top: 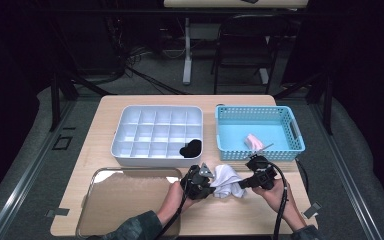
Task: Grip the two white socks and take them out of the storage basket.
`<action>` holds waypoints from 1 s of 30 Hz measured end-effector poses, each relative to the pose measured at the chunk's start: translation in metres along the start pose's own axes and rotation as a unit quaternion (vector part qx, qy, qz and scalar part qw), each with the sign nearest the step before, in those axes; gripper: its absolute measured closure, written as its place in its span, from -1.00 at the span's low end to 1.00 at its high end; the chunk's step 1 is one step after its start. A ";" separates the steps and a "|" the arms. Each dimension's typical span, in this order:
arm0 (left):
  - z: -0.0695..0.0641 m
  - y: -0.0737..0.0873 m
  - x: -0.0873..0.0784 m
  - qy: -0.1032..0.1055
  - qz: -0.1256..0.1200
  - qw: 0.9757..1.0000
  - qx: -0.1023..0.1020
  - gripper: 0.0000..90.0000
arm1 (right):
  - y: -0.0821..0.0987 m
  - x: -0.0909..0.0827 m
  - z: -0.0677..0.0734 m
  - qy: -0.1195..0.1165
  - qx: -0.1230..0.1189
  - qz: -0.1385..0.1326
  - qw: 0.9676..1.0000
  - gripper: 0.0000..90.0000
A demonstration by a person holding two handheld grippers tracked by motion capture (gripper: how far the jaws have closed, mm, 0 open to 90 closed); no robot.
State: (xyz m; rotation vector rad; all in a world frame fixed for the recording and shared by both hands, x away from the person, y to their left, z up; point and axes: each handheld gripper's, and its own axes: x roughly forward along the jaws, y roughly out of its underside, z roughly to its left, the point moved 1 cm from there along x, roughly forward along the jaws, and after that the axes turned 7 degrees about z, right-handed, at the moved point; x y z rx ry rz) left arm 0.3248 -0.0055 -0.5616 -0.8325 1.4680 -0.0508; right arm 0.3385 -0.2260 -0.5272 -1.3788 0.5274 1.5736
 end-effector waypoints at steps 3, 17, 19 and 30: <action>-0.002 0.000 0.001 0.011 -0.006 1.000 0.000 0.85 | 0.000 -0.008 -0.001 0.009 -0.006 -0.009 1.000 0.89; -0.008 -0.007 0.013 0.030 -0.019 0.999 -0.009 0.80 | 0.000 -0.035 0.007 0.014 -0.009 -0.085 0.996 0.88; -0.007 -0.007 0.014 0.042 -0.018 0.999 -0.010 0.78 | -0.001 -0.035 0.009 0.008 -0.013 -0.094 0.995 0.88; -0.008 -0.009 0.017 0.060 0.007 0.998 -0.010 0.33 | -0.010 0.001 0.019 -0.003 -0.031 -0.041 0.999 0.85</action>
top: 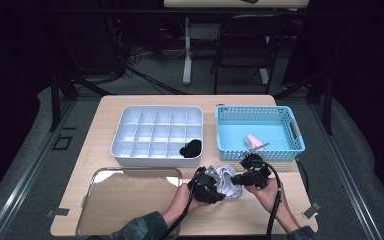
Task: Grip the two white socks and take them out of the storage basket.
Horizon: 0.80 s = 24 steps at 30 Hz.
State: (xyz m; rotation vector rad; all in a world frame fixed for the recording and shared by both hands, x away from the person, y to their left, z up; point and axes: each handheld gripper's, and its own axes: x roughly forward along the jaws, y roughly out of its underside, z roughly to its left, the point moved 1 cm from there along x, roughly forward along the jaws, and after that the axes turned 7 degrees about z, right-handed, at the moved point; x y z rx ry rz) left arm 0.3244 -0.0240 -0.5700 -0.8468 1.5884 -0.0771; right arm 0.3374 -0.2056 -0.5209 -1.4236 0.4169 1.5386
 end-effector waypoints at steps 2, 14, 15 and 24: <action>-0.002 0.000 -0.005 -0.004 0.003 1.000 0.007 0.25 | 0.001 0.003 0.001 -0.001 -0.001 0.006 1.000 0.84; 0.011 0.010 -0.042 -0.022 -0.017 1.000 -0.008 -0.14 | 0.004 0.010 -0.003 0.008 -0.006 0.040 0.999 0.87; 0.012 0.011 -0.043 -0.027 -0.015 0.999 -0.008 -0.18 | 0.004 0.009 -0.004 0.013 -0.007 0.042 0.999 0.87; 0.017 0.012 -0.047 -0.043 -0.026 0.999 -0.008 -0.36 | 0.006 -0.002 -0.006 0.044 -0.016 0.027 0.999 0.88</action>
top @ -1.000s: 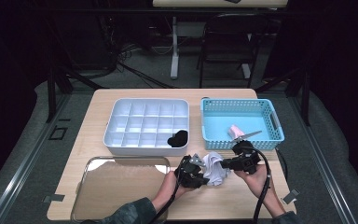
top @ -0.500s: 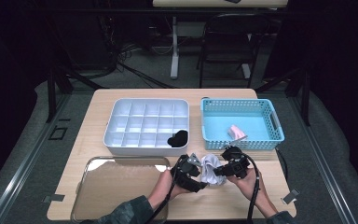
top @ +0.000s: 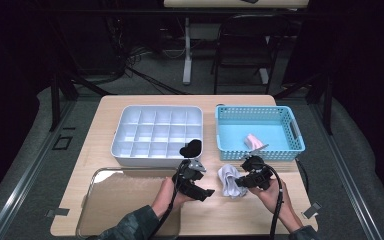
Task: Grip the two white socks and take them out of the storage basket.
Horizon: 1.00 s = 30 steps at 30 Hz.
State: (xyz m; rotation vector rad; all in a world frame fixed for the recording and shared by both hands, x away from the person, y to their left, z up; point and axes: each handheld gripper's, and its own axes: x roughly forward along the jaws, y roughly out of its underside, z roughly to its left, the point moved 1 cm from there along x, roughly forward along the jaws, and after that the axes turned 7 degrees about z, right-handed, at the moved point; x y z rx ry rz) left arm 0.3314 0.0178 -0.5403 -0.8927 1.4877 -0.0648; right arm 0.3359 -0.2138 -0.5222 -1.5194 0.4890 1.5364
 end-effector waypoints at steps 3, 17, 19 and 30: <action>0.001 0.000 0.000 -0.010 -0.001 1.000 -0.001 -0.38 | -0.001 -0.009 0.003 0.013 -0.006 -0.026 1.000 0.88; -0.001 -0.009 0.001 -0.036 -0.022 0.999 0.020 -0.37 | -0.014 -0.002 0.026 0.006 -0.077 -0.014 0.997 0.79; -0.002 -0.013 0.000 -0.045 -0.027 0.998 0.031 -0.36 | -0.014 0.004 0.028 -0.006 -0.075 -0.009 0.997 0.74; -0.008 -0.029 0.016 -0.050 -0.019 0.996 0.073 -0.18 | -0.007 -0.020 0.005 -0.067 -0.048 -0.049 0.995 0.16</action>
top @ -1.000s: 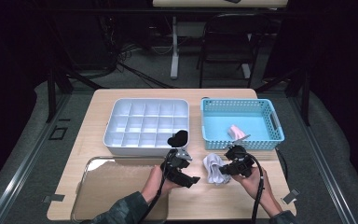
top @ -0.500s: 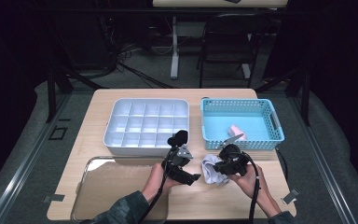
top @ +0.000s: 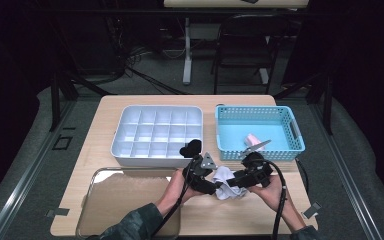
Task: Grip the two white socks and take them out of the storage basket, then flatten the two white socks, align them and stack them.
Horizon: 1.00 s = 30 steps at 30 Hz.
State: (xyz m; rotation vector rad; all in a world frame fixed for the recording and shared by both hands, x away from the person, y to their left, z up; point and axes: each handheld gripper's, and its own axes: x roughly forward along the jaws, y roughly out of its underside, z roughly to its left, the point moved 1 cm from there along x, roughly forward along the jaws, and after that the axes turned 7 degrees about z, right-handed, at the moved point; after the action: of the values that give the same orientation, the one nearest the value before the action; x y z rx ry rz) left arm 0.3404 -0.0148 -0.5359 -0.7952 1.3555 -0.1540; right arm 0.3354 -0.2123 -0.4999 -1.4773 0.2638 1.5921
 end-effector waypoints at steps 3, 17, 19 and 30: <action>-0.003 -0.001 0.004 -0.001 0.008 1.000 0.013 0.02 | 0.004 -0.003 -0.011 0.023 0.038 -0.011 0.999 0.17; -0.001 0.012 0.019 -0.005 0.053 0.999 -0.009 0.87 | 0.019 0.023 -0.038 0.029 0.123 0.053 0.991 0.17; -0.002 0.013 0.021 -0.003 0.065 0.998 -0.010 0.87 | 0.019 0.028 -0.037 0.028 0.138 0.049 0.989 0.13; 0.000 0.022 0.016 0.014 0.107 0.994 -0.025 0.57 | 0.016 0.038 -0.038 0.013 0.135 0.064 0.989 0.65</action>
State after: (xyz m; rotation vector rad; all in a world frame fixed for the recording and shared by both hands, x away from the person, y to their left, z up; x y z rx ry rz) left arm 0.3374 -0.0073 -0.5620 -0.6862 1.4662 0.0369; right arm 0.3552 -0.2297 -0.5500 -1.2918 0.5759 1.5684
